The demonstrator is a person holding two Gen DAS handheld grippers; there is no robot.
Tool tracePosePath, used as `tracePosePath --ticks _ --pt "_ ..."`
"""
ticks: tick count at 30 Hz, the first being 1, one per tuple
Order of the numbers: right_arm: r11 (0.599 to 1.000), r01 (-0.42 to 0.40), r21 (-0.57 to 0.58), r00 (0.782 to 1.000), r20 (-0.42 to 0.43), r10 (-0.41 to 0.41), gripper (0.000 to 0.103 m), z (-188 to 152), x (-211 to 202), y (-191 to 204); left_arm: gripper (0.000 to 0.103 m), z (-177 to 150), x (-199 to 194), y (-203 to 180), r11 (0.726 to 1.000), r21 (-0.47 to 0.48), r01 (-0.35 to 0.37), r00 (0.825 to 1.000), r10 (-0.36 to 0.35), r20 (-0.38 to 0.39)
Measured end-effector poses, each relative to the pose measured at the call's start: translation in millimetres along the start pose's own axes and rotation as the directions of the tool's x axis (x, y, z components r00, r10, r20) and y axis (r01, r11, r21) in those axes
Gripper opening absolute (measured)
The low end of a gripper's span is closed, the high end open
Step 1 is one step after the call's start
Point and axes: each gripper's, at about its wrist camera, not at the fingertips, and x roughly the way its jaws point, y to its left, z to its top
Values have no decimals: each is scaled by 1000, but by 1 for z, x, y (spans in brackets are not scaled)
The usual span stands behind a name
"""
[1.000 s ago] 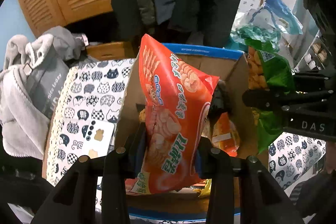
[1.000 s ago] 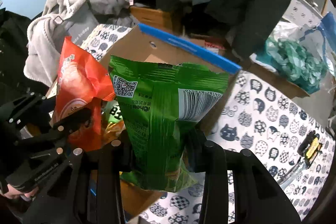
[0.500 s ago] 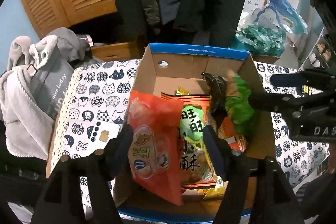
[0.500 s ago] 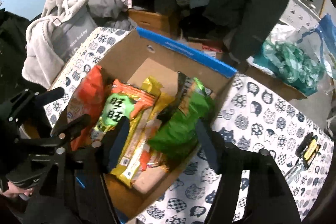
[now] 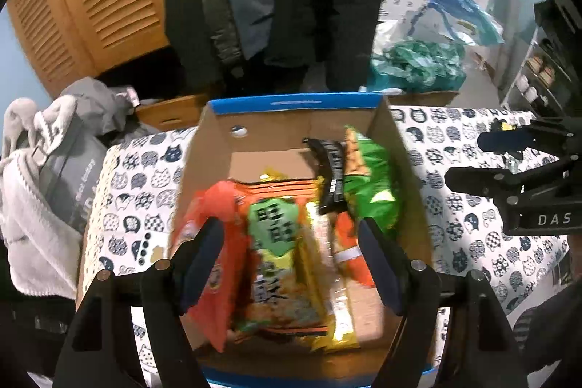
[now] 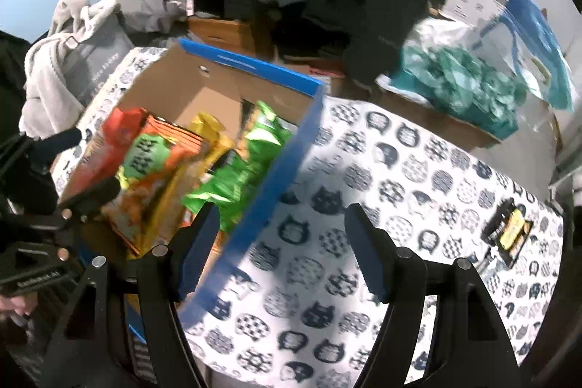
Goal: Organize snacks
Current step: 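Move both tools back over the last snacks on the table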
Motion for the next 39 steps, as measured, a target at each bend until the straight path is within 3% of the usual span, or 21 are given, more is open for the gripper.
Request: tracePosePath --ticks 12,26,34,39 --pt "993 42 107 999 -3 -42 72 -42 -19 -70 77 11 -1 -69 991 131 40 999 -40 -6" --pt "971 122 205 993 -18 -121 74 -91 -37 -152 80 15 9 -150 961 262 91 996 -81 -46" --pt "959 115 261 993 -63 -102 74 -109 -30 -203 80 19 26 -188 944 303 126 990 -100 -102" --pt "962 141 232 986 -118 -116 74 -113 -19 -236 80 31 43 -211 938 307 162 982 -121 -148"
